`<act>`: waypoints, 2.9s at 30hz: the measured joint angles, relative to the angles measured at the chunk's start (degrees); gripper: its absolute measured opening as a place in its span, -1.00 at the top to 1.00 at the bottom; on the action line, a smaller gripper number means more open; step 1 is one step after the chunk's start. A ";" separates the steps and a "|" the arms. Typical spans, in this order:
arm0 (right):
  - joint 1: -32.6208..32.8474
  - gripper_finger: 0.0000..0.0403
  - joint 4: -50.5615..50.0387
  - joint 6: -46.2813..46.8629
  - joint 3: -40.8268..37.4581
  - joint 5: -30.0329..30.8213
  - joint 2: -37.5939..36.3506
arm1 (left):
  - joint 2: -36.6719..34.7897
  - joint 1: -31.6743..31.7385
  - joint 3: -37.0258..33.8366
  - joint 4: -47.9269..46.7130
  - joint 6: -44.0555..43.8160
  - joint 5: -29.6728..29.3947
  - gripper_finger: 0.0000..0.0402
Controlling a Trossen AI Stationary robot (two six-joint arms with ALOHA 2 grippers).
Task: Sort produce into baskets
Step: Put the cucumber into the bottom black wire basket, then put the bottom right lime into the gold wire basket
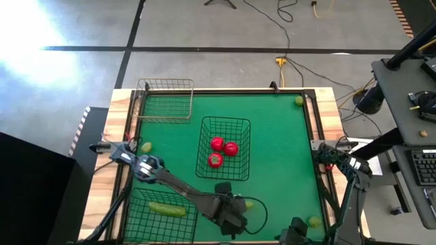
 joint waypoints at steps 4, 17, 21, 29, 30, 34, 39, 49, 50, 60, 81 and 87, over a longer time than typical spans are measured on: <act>0.21 -0.36 0.01 -1.06 -0.33 4.37 0.00 | -8.89 -3.20 -0.64 0.07 1.51 -1.92 0.23; 0.05 -0.36 13.41 2.10 -10.46 15.49 0.00 | -25.09 -15.28 -2.88 -25.76 -7.68 -2.18 0.23; -0.66 -0.36 18.61 8.08 -15.25 15.73 0.01 | -28.78 -19.29 -10.75 -22.96 -8.44 -0.26 0.22; -7.31 -0.30 29.01 4.87 -15.25 15.24 0.04 | -39.97 -31.42 -44.94 -7.45 -21.92 3.96 0.21; -8.58 -0.28 29.44 3.02 -14.33 15.20 0.04 | -41.02 -32.67 -49.40 -2.08 -23.59 4.41 0.21; -13.19 -0.21 29.91 -4.09 -10.44 15.14 0.04 | -43.43 -34.10 -63.73 14.44 -25.50 6.63 0.21; -17.04 -0.15 21.88 -6.06 -4.26 13.55 0.04 | -42.79 -33.59 -72.56 26.67 -25.05 8.58 0.20; -19.05 -0.15 -11.24 12.67 2.51 -28.61 -0.04 | -42.95 -33.81 -73.91 24.42 -23.46 6.90 -0.25; -18.86 -0.16 -14.08 13.22 1.71 -34.93 -0.02 | -43.28 -33.80 -73.62 22.87 -22.99 6.75 -0.31; -17.49 -0.47 -17.68 -1.64 -14.98 -55.11 0.00 | -51.98 -34.09 -70.83 16.77 -23.28 1.24 -0.54; -6.64 -0.66 -2.67 -23.50 -42.59 -68.49 0.01 | -63.22 -27.01 -55.70 16.06 -28.15 -33.96 -0.55; -4.62 -0.60 1.09 -26.07 -46.34 -66.33 0.00 | -62.31 -25.12 -52.25 15.10 -21.51 -31.92 -0.55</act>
